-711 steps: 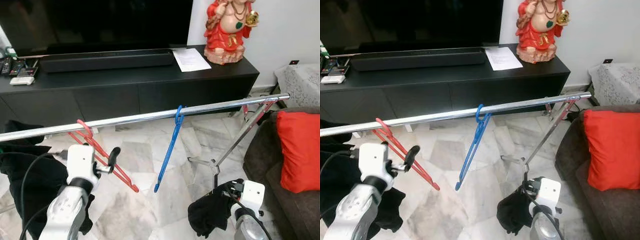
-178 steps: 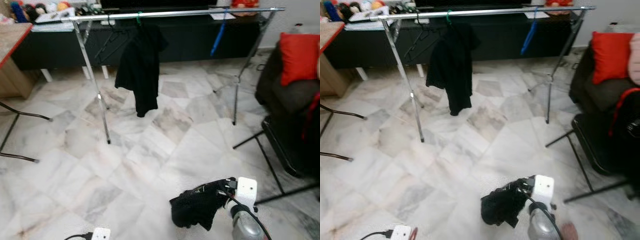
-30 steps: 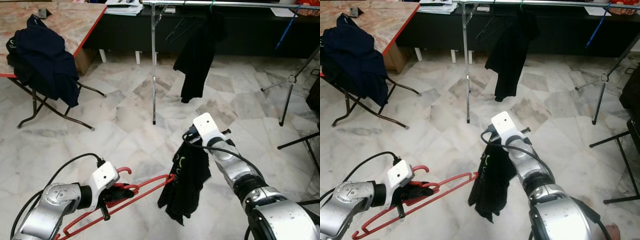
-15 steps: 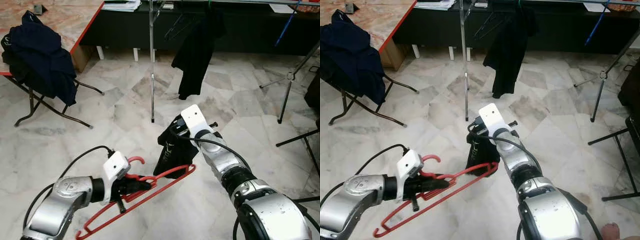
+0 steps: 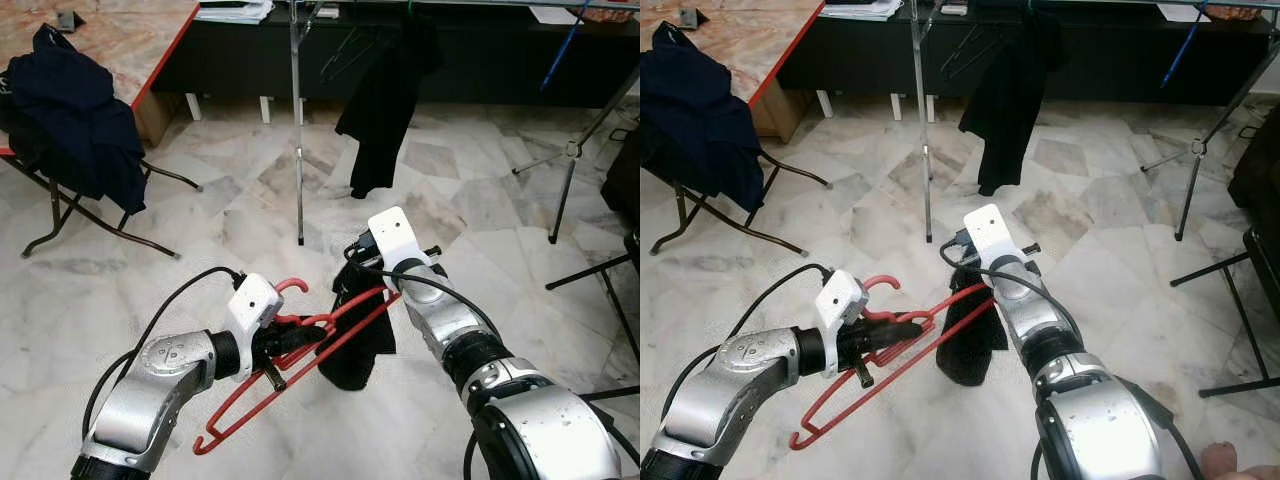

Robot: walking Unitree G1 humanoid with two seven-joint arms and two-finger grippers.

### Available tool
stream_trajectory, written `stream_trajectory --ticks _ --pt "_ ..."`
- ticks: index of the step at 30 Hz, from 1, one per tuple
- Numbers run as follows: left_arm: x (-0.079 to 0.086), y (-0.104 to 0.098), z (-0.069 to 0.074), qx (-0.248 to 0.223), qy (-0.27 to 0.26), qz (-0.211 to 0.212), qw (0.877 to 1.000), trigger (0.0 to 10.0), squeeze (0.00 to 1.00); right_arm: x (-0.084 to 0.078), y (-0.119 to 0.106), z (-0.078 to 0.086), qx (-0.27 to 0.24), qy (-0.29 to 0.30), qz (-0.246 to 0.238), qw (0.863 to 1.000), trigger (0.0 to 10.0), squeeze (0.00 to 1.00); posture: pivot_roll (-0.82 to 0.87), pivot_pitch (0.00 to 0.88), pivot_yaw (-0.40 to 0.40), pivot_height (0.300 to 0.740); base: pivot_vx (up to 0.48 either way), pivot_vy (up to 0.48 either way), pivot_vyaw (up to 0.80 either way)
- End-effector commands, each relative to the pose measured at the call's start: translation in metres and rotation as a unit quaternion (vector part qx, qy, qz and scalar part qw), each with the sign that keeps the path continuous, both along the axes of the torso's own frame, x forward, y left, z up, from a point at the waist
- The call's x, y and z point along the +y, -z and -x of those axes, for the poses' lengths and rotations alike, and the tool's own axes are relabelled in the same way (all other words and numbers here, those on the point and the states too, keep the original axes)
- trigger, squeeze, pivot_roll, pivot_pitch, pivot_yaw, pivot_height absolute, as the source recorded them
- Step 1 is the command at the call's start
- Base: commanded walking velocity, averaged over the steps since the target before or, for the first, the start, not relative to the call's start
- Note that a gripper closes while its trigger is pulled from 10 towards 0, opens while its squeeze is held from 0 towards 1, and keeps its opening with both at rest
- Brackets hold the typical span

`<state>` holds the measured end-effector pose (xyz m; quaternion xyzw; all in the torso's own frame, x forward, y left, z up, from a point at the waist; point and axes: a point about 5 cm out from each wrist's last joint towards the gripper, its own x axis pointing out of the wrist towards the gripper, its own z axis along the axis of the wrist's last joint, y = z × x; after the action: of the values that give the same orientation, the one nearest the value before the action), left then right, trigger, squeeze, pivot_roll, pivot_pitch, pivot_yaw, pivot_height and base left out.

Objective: Hang hanger

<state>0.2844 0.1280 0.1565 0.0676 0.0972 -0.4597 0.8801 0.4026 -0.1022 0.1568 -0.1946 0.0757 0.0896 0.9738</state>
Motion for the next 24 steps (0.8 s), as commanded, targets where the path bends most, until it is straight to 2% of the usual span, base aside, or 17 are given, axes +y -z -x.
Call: stream_trajectory --ticks 1,3,8,10,13,15,16,20,24 --pt "0.004 0.004 0.001 0.004 -0.011 -0.021 1.000 10.0 0.00 0.005 -0.014 -0.004 -0.019 -0.002 -0.012 1.000 10.0 0.00 0.02 0.181 -0.014 0.740 0.000 0.000 0.00" --pt "0.008 0.007 0.001 0.005 -0.018 -0.037 0.999 10.0 0.00 0.005 -0.014 -0.004 -0.019 -0.001 -0.013 1.000 10.0 0.00 0.02 0.175 -0.014 0.740 0.000 0.000 0.00" --pt "0.014 0.011 -0.001 0.004 -0.044 -0.047 0.998 10.0 0.00 0.005 -0.014 -0.004 -0.020 0.000 -0.017 1.000 10.0 0.00 0.02 0.169 -0.011 0.740 0.000 0.000 0.00" --pt "0.018 0.011 -0.008 -0.005 -0.085 -0.047 0.995 10.0 0.00 0.009 -0.016 -0.004 -0.021 -0.003 -0.027 0.999 10.0 0.00 0.02 0.164 -0.010 0.740 0.000 0.000 0.00" --pt "0.018 0.011 -0.011 -0.008 -0.100 -0.043 0.994 10.0 0.00 0.010 -0.017 -0.004 -0.022 -0.004 -0.030 0.999 10.0 0.00 0.02 0.159 -0.009 0.740 0.000 0.000 0.00" --pt "0.015 0.009 -0.009 -0.007 -0.086 -0.031 0.996 10.0 0.00 0.011 -0.017 -0.004 -0.022 -0.005 -0.031 0.999 10.0 0.00 0.01 0.158 -0.010 0.740 0.000 0.000 0.00" --pt "0.012 0.007 -0.004 -0.002 -0.057 -0.024 0.998 10.0 0.00 0.010 -0.016 -0.004 -0.021 -0.005 -0.030 0.999 10.0 0.00 0.02 0.158 -0.012 0.740 0.000 0.000 0.00" --pt "0.006 0.010 0.009 0.019 0.008 -0.041 0.999 10.0 0.00 0.005 -0.016 -0.005 -0.019 0.002 -0.024 1.000 10.0 0.00 0.02 0.164 -0.015 0.740 0.000 0.000 0.00" --pt "0.005 0.011 0.010 0.019 0.012 -0.044 0.999 10.0 0.00 0.007 -0.022 -0.007 -0.025 0.000 -0.025 0.999 10.0 0.00 0.02 0.167 -0.017 0.740 0.000 0.000 0.00"
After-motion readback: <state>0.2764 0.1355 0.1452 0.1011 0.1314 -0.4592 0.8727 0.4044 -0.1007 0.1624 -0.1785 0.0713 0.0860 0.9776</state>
